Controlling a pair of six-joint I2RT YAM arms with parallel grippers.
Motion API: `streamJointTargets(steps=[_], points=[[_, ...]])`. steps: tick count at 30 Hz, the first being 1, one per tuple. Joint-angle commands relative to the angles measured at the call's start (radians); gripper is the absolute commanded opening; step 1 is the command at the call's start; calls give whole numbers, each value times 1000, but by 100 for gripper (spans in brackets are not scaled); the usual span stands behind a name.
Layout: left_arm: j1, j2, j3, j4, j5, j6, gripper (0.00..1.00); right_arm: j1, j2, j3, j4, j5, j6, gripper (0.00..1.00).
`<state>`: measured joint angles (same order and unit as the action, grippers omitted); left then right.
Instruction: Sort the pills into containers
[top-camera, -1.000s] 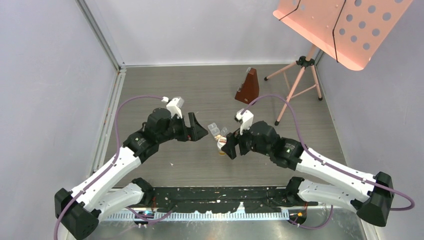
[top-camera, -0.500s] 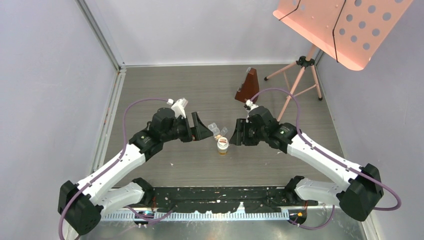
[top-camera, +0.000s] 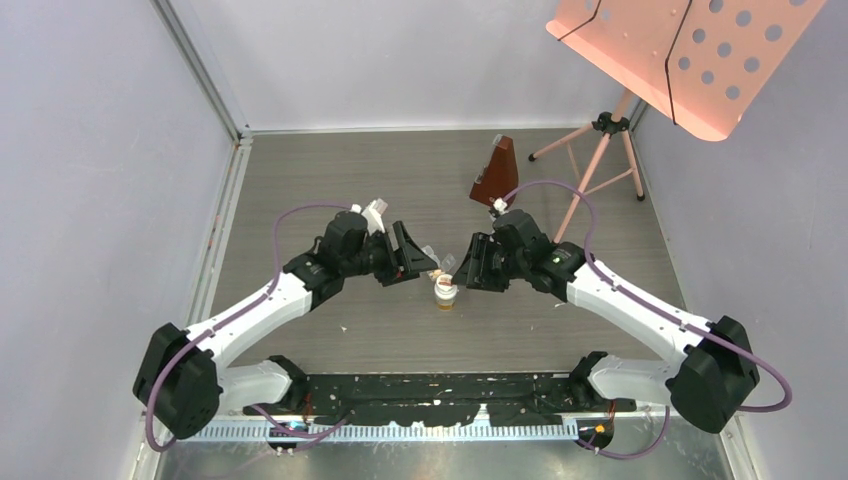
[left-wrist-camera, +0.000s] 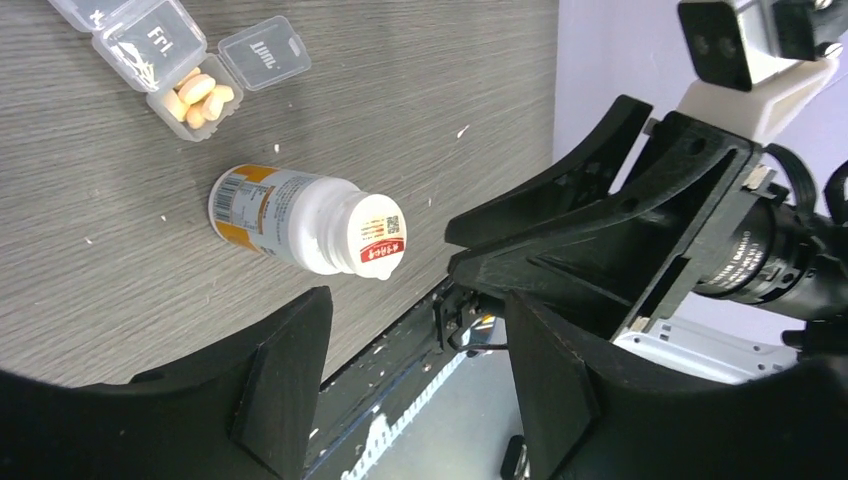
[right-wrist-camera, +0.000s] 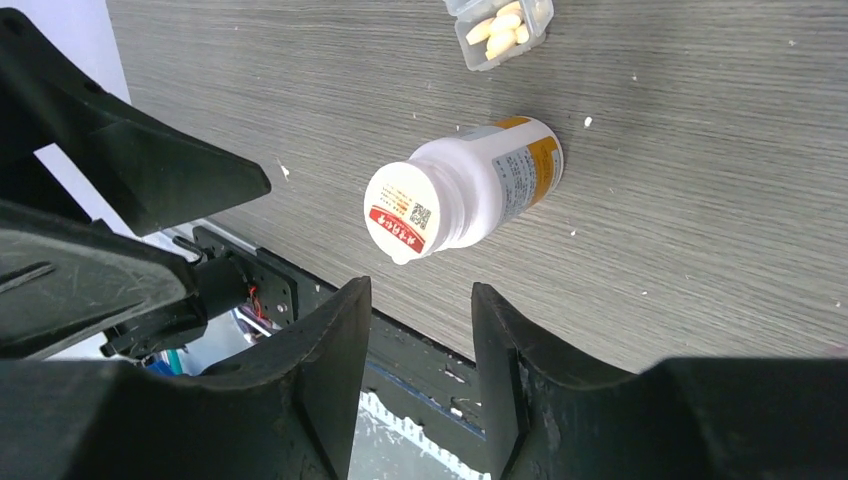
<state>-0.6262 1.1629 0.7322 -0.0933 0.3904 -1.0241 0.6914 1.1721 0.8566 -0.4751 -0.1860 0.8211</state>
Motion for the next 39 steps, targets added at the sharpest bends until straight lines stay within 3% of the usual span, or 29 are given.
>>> streamJointTargets(steps=[1,10,21,25,39], points=[[3,24,-5,75,38,-54,66,-6,18,16,36,-8,48,48],[-11,76,-17,148,66,-94,65,-7,36,13,53,-21,58,46],[-19,131,-29,117,80,-79,53,-9,70,11,64,-12,57,41],[-24,152,-27,114,88,-61,45,-10,93,19,69,-9,50,40],[-27,184,-31,115,101,-58,37,-11,121,26,44,18,43,34]])
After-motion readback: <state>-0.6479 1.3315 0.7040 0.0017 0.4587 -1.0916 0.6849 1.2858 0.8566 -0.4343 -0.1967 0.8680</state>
